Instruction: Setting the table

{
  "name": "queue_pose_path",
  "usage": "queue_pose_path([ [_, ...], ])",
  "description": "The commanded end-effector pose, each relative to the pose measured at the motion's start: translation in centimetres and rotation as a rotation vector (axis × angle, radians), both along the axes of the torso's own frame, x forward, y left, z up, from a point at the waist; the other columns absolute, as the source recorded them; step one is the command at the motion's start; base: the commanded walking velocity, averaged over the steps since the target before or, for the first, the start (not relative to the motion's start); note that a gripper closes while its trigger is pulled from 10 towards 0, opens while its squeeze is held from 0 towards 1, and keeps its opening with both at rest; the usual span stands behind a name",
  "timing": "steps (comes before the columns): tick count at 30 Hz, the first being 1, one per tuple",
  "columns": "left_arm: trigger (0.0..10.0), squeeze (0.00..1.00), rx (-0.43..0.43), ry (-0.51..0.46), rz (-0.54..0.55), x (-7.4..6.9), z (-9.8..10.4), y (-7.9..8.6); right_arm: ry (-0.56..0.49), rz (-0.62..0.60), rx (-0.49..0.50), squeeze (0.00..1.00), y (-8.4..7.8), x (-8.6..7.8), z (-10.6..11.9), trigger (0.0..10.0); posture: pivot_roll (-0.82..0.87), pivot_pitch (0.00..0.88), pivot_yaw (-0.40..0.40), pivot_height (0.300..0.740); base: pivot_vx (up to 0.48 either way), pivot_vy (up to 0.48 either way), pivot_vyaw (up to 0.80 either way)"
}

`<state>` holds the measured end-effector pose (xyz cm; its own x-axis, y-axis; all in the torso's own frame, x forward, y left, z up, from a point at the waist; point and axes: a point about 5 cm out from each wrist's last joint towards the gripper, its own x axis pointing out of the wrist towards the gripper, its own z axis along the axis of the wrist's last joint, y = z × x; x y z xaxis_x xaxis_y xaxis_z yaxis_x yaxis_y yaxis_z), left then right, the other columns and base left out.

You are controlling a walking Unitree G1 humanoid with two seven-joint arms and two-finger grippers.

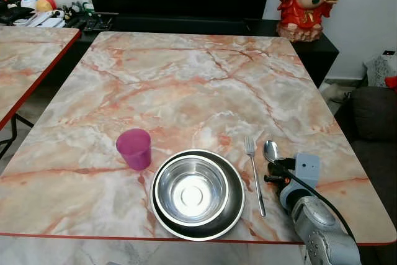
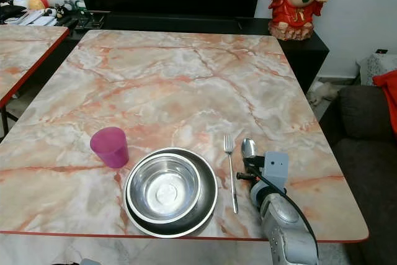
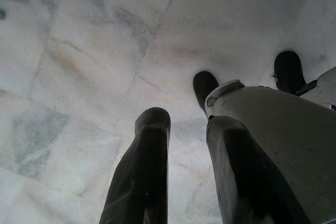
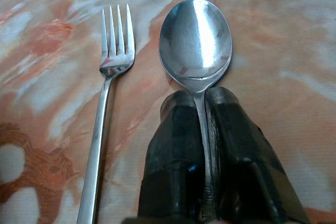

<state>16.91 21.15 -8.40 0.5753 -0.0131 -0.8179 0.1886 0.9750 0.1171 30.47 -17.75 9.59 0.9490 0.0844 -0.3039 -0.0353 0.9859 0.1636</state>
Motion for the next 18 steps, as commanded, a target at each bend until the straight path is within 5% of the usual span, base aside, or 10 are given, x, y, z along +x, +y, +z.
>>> queue_pose_path([
  [1, 10.0, 0.0, 0.004, 0.029, -0.004, -0.88, -0.36, 0.2, 0.023, -0.012, 0.019, 0.0, 0.03, -0.1, -0.59, 10.0, -0.04, 0.106, -0.021, 0.74, 0.0, 0.0, 0.0],
  [4, 10.0, 0.0, 0.005, 0.031, -0.008, -0.91, -0.36, 0.21, 0.024, -0.017, 0.021, 0.04, 0.02, -0.06, -0.63, 10.0, -0.04, 0.103, -0.019, 0.74, 0.0, 0.0, 0.0],
  [6, 10.0, 0.0, 0.006, 0.031, -0.007, -0.9, -0.35, 0.24, 0.023, -0.017, 0.02, 0.27, 0.02, -0.04, -0.63, 10.0, -0.04, 0.103, -0.019, 0.74, 0.0, 0.0, 0.0],
  [18, 10.0, 0.0, 0.003, 0.028, -0.009, -0.77, -0.31, 0.19, 0.019, -0.023, 0.009, 0.36, -0.16, -0.01, -0.49, 10.0, -0.04, 0.121, -0.02, 0.74, 0.0, 0.0, 0.0],
])
